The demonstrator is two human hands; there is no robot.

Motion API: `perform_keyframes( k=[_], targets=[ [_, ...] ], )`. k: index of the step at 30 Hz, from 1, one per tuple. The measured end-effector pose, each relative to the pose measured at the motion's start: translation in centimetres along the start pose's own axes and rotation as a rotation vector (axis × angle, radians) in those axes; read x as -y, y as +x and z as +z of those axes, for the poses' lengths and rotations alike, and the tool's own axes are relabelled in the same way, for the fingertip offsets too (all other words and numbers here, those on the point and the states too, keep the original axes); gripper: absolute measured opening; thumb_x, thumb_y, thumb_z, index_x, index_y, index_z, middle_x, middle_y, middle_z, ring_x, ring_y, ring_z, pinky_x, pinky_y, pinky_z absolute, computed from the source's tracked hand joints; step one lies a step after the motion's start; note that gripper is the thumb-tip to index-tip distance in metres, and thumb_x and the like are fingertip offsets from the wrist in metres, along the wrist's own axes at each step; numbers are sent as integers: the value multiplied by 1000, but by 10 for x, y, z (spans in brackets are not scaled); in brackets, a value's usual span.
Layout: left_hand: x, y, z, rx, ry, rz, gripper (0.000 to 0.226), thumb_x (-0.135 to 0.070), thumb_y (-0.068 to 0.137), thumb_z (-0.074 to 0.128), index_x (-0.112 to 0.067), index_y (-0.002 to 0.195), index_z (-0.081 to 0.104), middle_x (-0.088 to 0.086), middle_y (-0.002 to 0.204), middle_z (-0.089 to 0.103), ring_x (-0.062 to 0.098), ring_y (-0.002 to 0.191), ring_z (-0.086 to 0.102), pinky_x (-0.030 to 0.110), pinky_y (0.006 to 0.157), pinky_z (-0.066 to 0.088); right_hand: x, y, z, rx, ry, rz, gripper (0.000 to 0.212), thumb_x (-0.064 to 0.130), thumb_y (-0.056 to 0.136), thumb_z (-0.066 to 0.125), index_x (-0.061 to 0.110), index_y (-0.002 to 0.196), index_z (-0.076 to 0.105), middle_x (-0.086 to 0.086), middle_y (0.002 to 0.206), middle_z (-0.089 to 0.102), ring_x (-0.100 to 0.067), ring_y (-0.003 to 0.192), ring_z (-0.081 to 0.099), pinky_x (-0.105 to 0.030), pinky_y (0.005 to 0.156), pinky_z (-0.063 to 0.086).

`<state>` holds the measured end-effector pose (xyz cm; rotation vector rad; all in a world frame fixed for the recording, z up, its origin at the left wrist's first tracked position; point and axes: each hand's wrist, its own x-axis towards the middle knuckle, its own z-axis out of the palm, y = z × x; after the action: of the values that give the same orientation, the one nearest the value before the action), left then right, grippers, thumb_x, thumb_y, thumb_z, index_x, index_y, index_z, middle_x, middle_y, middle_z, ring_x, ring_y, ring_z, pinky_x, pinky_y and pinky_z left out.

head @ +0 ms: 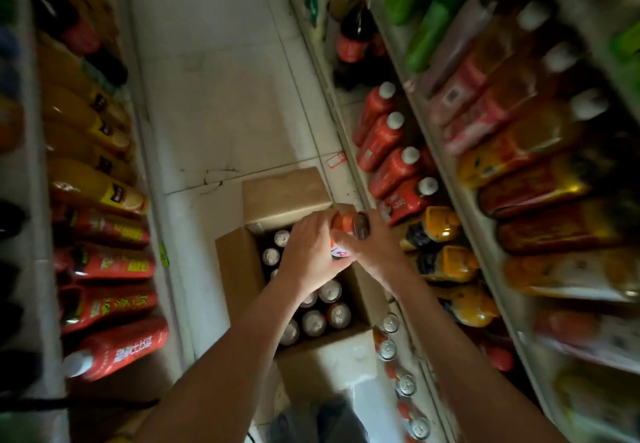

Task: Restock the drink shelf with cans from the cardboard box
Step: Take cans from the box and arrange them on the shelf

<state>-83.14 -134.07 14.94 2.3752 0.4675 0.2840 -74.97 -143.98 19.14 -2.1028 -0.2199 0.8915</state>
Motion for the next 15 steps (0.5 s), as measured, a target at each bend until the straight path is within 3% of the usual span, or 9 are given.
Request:
perform_keyframes(
  k=[2,5,7,9,11,13,15],
  targets=[
    [-39,10,-42,63,-82,-48,69,-40,61,76,-5,116,54,9,102,63,27,93,62,39,83,51,41,-26,-26,33,48,-6,42,34,75,75,15,106,53,2,97,61,-14,91,60,-25,79,49],
    [-90,15,-101,131,-412,-241,60,-45,58,74,-26,111,51,-5,99,64,14,91,64,37,81,53,97,-61,-59,106,137,-33,48,50,72,72,23,109,58,3,106,65,-14,101,62,-32,91,50],
    [-120,16,-135,178,-614,-340,53,-35,60,78,-35,105,52,-6,95,69,13,89,68,42,85,55,131,-91,-79,148,182,-45,37,51,75,69,30,105,59,6,106,66,-11,101,63,-32,94,50],
    [-150,18,-169,263,-767,-355,59,-28,61,79,-27,114,54,3,101,71,19,93,69,46,88,54,163,-123,-101,168,253,-71,26,32,85,66,27,109,57,3,107,64,-12,100,63,-24,87,50],
    [-177,19,-198,349,-853,-303,66,-26,62,79,-13,120,52,11,105,70,22,96,69,40,87,55,190,-155,-121,164,298,-108,31,16,89,62,19,119,54,1,105,63,-10,91,64,-15,72,52],
    [-207,22,-227,414,-865,-243,54,-21,66,79,-14,114,55,6,99,70,17,92,69,30,80,55,213,-183,-139,138,309,-152,36,12,89,62,17,122,50,2,105,63,-6,86,63,-13,65,52],
    [-244,21,-258,481,-868,-179,34,-9,78,74,-22,105,57,-5,88,72,8,83,70,21,71,54,234,-214,-161,68,281,-179,41,21,86,67,20,123,50,2,110,65,-8,92,65,-18,71,52]
  ],
)
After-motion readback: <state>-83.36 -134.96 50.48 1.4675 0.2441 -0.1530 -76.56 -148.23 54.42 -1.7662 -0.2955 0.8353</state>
